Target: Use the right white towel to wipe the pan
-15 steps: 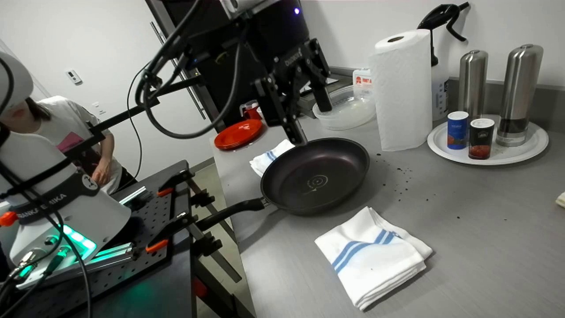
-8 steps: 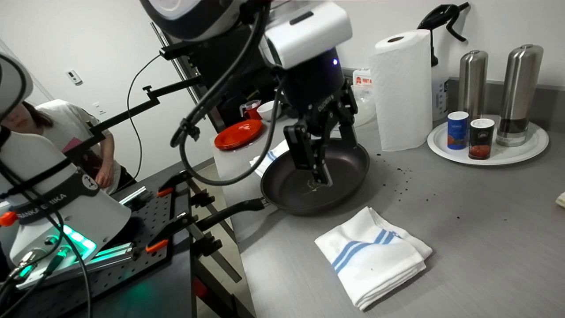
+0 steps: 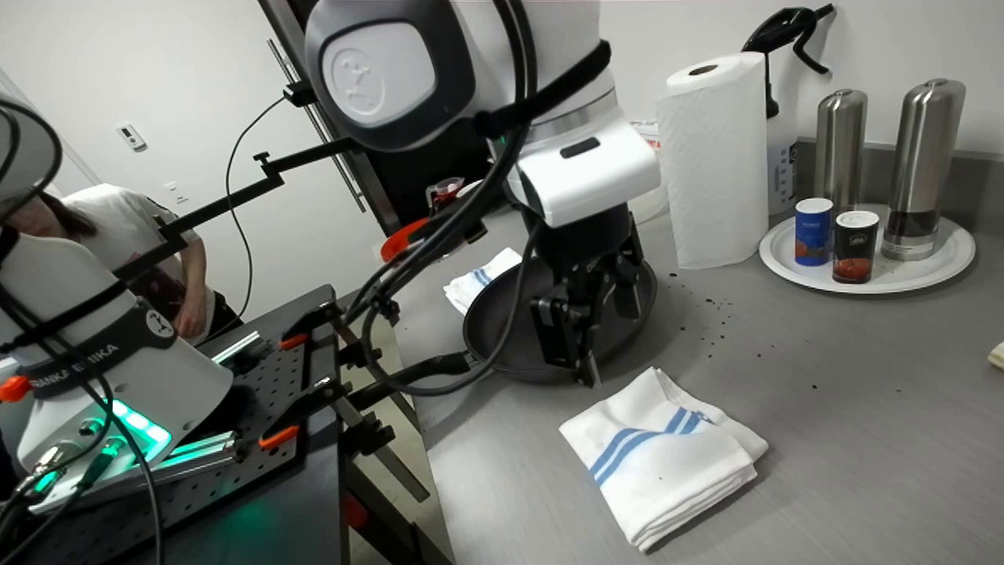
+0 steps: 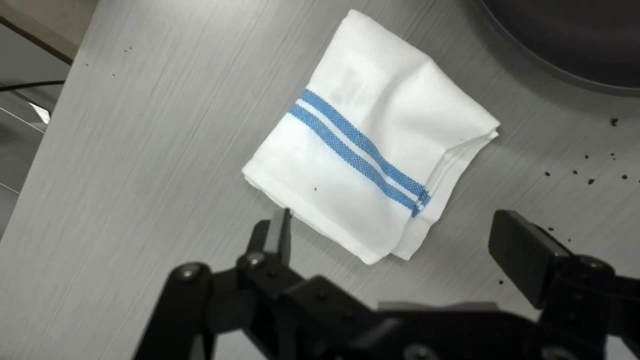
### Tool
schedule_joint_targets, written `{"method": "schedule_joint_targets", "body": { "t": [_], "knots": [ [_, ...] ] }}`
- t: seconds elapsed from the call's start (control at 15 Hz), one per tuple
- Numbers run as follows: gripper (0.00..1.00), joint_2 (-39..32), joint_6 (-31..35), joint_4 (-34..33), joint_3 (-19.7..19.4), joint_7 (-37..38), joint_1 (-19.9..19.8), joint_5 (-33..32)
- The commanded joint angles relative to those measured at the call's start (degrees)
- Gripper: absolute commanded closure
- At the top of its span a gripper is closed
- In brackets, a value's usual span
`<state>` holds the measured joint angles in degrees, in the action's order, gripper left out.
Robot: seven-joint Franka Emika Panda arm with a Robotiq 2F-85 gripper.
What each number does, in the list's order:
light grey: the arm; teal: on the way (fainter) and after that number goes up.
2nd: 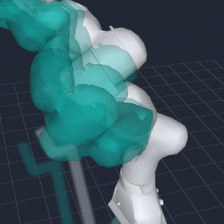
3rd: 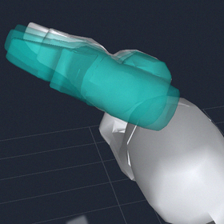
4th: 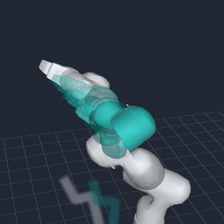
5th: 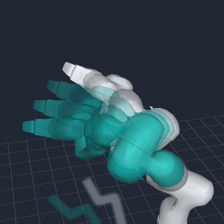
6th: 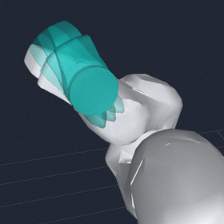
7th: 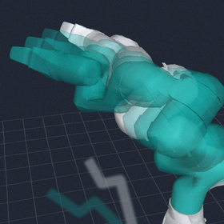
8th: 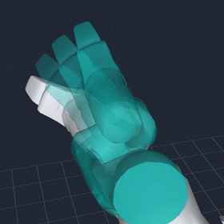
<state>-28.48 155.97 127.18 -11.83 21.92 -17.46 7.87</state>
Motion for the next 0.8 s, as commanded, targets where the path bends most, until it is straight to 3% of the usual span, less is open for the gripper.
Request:
{"method": "schedule_joint_targets", "body": {
  "t": [0.0,0.73],
  "knots": [
    [0.0,-3.9,3.0,-1.5,-0.5,-2.7,0.6,2.3],
    [0.0,-13.5,12.5,-4.5,-2.9,-0.7,3.9,2.5]
  ]
}}
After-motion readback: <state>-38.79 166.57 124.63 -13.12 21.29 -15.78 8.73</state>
